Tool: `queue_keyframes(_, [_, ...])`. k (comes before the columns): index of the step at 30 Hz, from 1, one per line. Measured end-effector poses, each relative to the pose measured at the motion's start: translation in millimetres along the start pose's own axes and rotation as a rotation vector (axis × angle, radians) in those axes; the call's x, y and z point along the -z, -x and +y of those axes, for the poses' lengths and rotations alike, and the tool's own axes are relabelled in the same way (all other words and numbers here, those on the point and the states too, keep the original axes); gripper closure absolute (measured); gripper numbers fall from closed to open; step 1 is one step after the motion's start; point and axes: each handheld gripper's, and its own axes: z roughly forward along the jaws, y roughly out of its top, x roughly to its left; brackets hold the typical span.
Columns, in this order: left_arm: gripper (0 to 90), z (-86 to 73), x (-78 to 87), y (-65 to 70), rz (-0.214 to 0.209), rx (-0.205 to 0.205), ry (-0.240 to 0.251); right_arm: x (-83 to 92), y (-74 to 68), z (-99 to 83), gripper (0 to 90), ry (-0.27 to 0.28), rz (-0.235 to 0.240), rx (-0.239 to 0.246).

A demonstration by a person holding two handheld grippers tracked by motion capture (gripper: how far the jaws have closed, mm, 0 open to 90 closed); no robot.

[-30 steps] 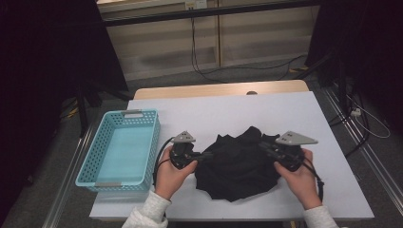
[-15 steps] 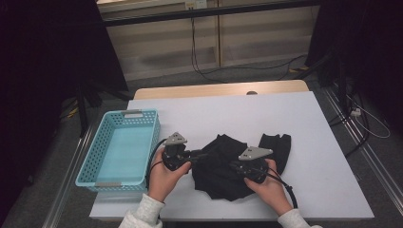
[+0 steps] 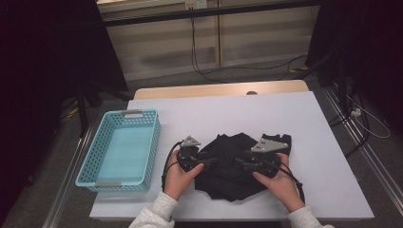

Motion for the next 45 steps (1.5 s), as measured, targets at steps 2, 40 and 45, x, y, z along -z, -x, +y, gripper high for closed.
queue_keyframes(2, [65.0, -0.2, -1.1, 0.6, -0.009, 0.005, -0.017, 4.1, 5.3, -0.4, 44.6, 0.002, -0.034, -0.004])
queue_keyframes(40, [84.0, -12.7, 78.4, -10.5, 0.091, 0.054, 0.017, -12.6, 41.7, 6.4, 30.1, -0.016, -0.088, -0.117])
queue_keyframes(45, [83.9, -13.9, 79.0, -9.2, 0.090, 0.057, 0.011, -33.0, 28.0, 0.2, 40.1, -0.097, -0.041, -0.082])
